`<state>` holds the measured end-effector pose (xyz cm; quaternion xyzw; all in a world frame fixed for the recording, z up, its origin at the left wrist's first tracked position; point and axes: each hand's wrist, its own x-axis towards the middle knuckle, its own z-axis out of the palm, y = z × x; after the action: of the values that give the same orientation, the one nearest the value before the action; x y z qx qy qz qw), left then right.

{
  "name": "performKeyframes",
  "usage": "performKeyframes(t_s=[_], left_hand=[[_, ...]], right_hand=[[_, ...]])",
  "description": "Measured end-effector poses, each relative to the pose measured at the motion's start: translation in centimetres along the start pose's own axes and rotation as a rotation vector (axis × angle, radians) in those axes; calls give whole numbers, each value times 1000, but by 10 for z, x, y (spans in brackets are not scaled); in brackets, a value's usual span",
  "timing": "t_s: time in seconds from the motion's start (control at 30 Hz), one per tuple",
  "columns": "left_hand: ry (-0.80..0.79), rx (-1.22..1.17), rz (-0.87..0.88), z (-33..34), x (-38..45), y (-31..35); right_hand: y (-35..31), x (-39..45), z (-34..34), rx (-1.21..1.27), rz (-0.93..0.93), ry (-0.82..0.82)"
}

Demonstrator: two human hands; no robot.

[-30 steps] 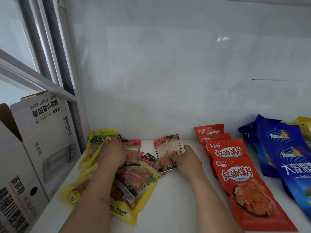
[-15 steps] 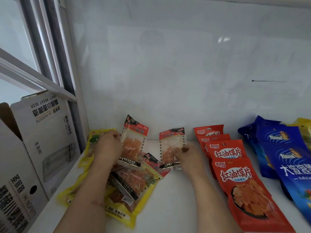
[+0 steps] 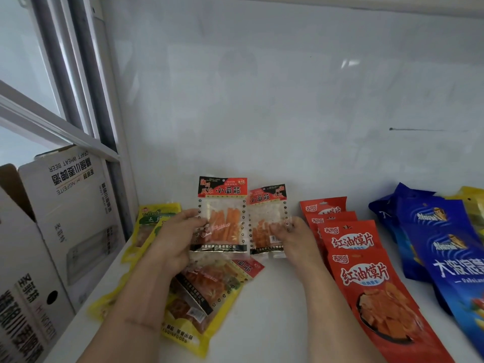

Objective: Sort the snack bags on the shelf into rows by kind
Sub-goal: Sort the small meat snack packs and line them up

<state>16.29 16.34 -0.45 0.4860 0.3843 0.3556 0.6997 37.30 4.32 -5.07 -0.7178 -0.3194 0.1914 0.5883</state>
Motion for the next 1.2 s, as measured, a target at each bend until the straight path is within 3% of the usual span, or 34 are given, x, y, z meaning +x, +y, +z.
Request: performKeyframes(t_s=[0.23, 0.4, 0.67, 0.97, 1.2], left_hand=[[-56, 156, -45, 29, -10, -15], [-44, 296, -15, 51, -9, -31], [41, 421, 38, 77, 5, -53], [123, 925, 142, 101, 18, -68], [124, 1095, 185, 104, 18, -68]], right_hand=[[0, 7, 3, -292, 4, 159], [2, 14, 3, -478, 48, 184], [3, 23, -5, -287, 76, 170], [6, 20, -3, -191, 64, 169], [7, 18, 4, -270, -6, 247]])
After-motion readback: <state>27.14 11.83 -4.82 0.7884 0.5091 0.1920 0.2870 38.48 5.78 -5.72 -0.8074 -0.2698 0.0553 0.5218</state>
